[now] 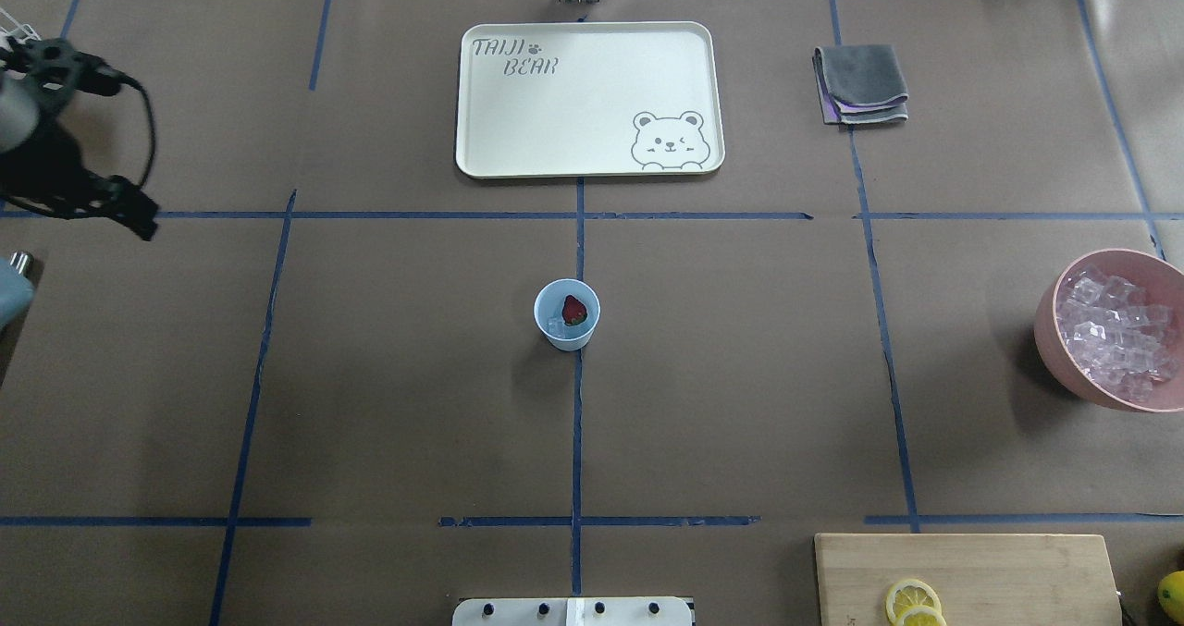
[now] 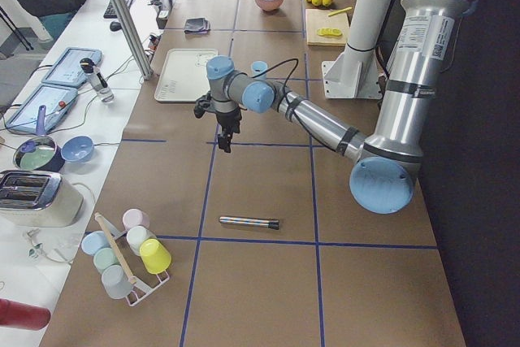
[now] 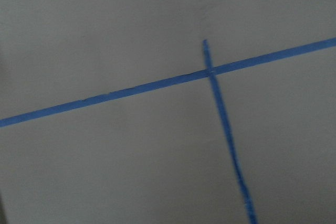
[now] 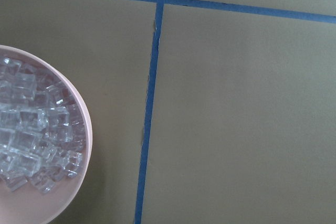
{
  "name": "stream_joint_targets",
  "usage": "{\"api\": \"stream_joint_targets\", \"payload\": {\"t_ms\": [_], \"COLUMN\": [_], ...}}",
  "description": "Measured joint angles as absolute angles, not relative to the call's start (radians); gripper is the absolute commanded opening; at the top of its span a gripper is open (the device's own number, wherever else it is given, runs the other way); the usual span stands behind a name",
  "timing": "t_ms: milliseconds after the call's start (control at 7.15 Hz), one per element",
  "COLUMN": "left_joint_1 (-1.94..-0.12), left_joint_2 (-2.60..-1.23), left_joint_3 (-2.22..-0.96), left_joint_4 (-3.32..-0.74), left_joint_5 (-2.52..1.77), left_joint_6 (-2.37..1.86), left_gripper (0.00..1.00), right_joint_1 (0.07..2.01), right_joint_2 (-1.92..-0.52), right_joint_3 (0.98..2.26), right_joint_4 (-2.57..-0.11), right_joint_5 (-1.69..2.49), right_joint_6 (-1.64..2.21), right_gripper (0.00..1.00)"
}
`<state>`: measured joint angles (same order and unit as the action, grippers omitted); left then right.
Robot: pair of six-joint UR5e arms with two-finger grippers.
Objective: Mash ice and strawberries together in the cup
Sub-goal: 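Withdraw the left gripper away from the cup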
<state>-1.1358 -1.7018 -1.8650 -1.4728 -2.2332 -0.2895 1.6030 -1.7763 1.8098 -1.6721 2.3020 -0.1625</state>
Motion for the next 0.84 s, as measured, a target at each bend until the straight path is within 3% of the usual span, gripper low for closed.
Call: {"api": "stream_joint_targets", "payload": {"t_ms": [420, 840], "left_joint_1": [-1.221, -1.223], "left_joint_2": [-1.578, -1.546], "left_joint_3": [-1.757, -1.519], "left_joint_4": [-1.644, -2.032], "left_joint_5": [-2.260, -2.260], "left_joint_6": [-0.210, -0.310], "left_gripper": [0.99, 1.00], "right_joint_1": [1.603, 1.603], "right_joint_2": [-1.775, -1.776], "right_joint_3": [1.810, 1.817], "right_joint_4": [-1.672, -1.672], "right_joint_5": [2.300, 2.301], "right_joint_6": [-0.163, -0.163], "right_gripper": [1.00, 1.00]}}
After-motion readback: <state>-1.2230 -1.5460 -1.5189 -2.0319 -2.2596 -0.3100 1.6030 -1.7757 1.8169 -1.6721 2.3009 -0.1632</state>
